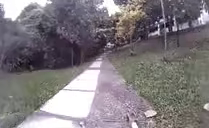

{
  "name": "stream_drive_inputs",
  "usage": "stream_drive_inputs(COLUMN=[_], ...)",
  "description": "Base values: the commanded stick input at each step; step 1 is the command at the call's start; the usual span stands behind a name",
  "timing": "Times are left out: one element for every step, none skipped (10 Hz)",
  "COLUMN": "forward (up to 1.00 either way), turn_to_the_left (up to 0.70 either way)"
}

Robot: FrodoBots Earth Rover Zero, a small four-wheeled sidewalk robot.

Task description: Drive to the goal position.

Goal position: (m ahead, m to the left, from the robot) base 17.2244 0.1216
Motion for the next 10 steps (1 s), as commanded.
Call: stream_drive_inputs(forward=[0.70, 0.70, 0.70, 0.70, 0.70, 0.70, 0.70, 0.70, 0.70, 0.70], turn_to_the_left=[0.01, 0.01, 0.01, 0.01, 0.01, 0.01, 0.01, 0.01, 0.01, 0.01])
